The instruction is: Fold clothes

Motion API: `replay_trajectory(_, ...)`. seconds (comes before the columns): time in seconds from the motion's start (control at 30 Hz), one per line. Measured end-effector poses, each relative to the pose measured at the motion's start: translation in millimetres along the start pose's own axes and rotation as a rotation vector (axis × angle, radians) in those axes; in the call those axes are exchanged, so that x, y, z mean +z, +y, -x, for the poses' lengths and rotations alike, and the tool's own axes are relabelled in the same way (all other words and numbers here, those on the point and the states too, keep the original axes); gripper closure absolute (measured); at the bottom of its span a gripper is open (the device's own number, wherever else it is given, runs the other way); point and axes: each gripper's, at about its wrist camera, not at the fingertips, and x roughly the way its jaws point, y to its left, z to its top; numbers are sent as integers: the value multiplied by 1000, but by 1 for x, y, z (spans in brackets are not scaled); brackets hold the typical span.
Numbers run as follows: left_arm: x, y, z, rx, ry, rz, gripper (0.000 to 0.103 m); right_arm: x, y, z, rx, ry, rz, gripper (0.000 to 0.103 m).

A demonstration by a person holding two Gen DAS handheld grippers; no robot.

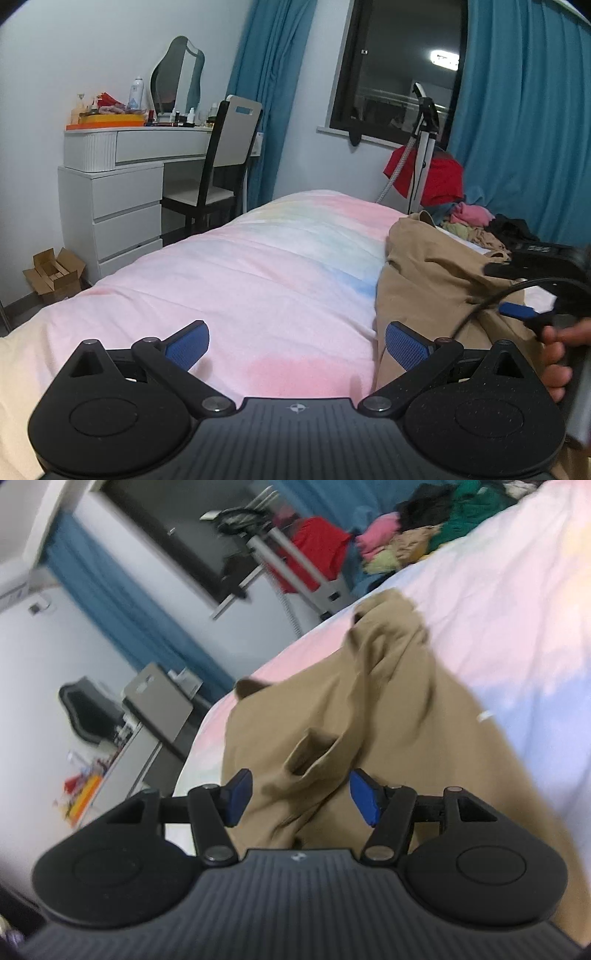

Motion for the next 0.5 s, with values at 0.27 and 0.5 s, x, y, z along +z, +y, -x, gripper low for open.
replay_trajectory(0.27, 9, 13, -5, 12, 13, 59, 0, 25, 8, 7, -98, -112, 94, 97)
replay_trajectory(0.5, 10, 16, 0, -18, 11, 50, 0, 26, -29, 5, -140, -43, 17, 89)
